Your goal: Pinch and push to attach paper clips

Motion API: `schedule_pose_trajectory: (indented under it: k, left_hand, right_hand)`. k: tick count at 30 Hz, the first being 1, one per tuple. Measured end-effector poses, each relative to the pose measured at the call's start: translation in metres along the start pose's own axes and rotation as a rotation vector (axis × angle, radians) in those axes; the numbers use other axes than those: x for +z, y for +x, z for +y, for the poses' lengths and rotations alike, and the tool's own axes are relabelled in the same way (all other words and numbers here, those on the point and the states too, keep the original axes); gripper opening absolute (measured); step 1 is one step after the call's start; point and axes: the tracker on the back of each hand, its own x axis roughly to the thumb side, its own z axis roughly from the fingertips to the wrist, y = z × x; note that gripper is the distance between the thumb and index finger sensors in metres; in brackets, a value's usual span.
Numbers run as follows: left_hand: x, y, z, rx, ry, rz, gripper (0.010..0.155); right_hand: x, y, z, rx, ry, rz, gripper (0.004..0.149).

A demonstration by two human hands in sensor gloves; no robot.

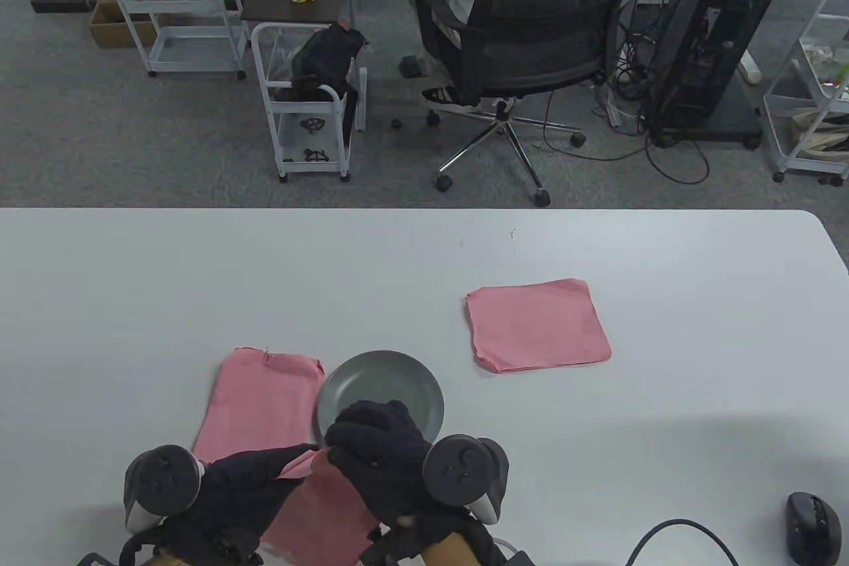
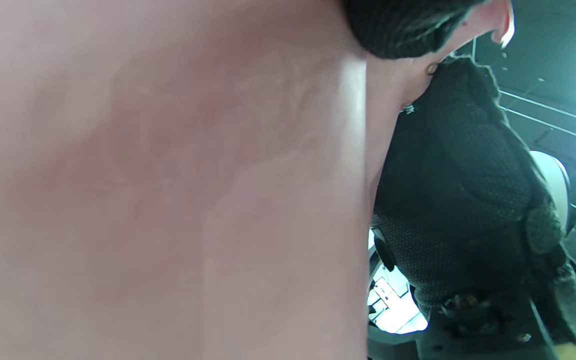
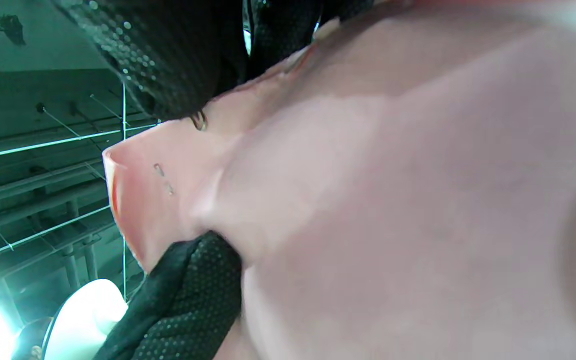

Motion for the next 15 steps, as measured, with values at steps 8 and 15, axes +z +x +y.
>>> schedule_pose_trajectory:
  k: [8,15]
  left_hand:
    - [0.000,-0.003,0.000,0.036,-0.009,0.006,0.043]
    - [-0.001,-0.004,-0.003,0.028,-0.027,0.018,0.044]
  right_hand:
    - [0.000,0.000,0.001,0.014,0.030,0.012,0.039]
    - [0.003,0.010,-0.006,0.073,-0.042,-0.039,0.040]
